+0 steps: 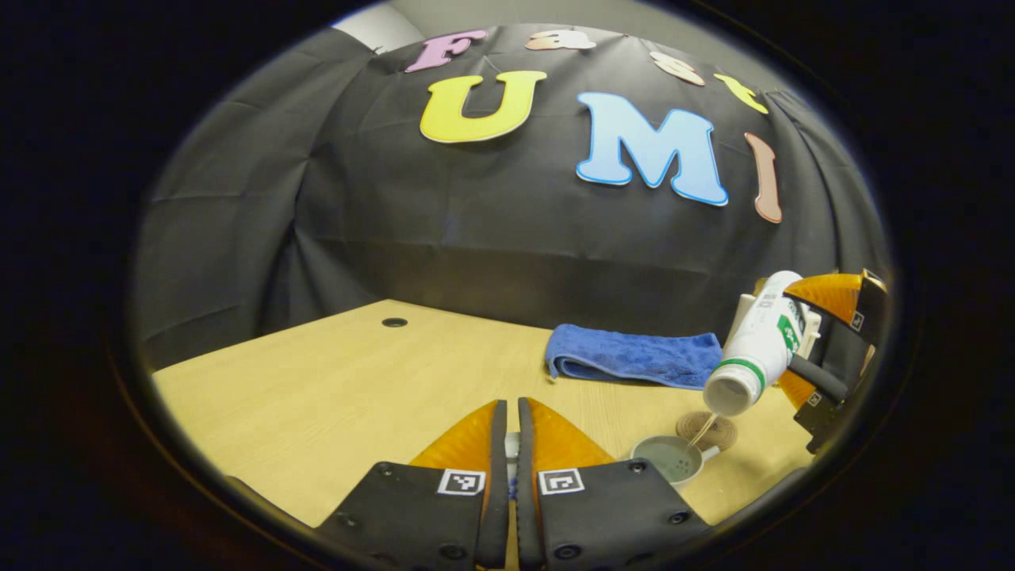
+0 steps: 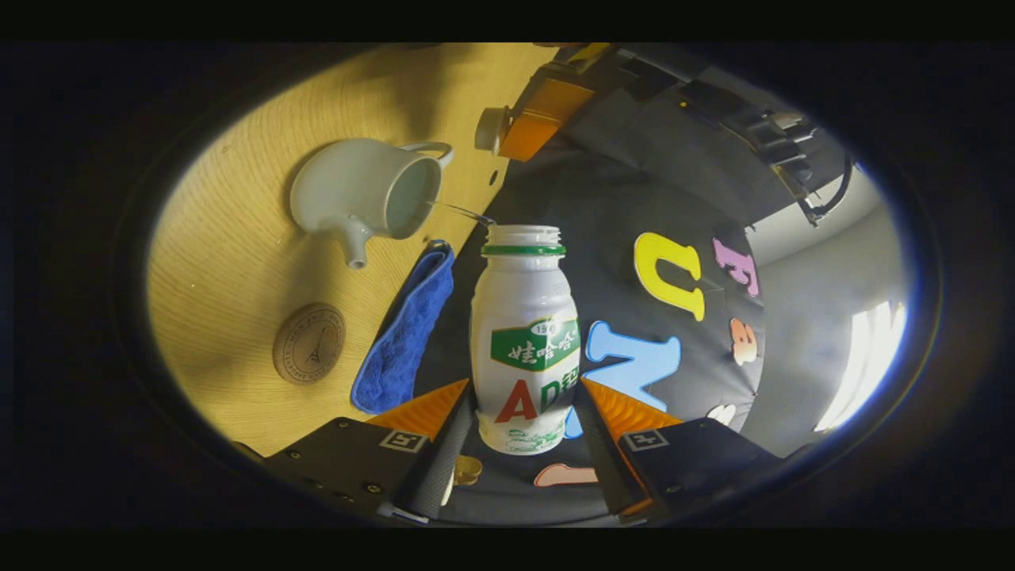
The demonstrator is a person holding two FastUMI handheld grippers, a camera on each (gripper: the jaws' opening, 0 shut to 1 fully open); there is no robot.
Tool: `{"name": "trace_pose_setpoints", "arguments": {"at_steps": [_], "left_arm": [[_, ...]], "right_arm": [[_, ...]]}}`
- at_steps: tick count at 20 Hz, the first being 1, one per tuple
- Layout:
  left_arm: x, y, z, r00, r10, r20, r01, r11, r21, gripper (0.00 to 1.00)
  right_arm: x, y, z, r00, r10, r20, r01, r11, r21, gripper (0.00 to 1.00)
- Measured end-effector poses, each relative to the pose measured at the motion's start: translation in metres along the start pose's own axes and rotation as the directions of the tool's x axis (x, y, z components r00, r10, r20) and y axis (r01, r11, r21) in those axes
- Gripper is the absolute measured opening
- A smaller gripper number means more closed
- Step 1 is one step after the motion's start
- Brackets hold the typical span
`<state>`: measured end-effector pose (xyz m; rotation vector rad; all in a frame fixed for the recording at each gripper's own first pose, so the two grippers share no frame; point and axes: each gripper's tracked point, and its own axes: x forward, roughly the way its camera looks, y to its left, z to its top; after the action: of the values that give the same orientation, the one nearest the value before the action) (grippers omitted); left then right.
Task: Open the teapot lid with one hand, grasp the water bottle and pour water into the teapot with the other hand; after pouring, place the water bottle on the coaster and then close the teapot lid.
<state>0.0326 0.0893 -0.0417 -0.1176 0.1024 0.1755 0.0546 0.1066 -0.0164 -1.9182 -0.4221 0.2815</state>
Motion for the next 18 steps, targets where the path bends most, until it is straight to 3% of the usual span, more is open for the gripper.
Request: {"name": "trace_pose_setpoints", "arguments": {"at_steps": [2, 18], "left_arm": [[-0.0007, 0.0003, 0.0003, 1.000, 0.001, -0.002, -0.001, 1.000, 0.001, 0.11], [-0.0004, -0.0003, -0.0011, 1.000, -0.002, -0.012, 0.002, 1.000, 0.008, 0.14]], "right_arm": [[0.0002, -0.0003, 0.0002, 1.000, 0.001, 0.002, -0.001, 1.000, -0.008, 0.74], [0.0020, -0.0058, 0.0018, 0.999, -0.005, 0.033, 0.008, 0.996, -0.093, 0.74]]}}
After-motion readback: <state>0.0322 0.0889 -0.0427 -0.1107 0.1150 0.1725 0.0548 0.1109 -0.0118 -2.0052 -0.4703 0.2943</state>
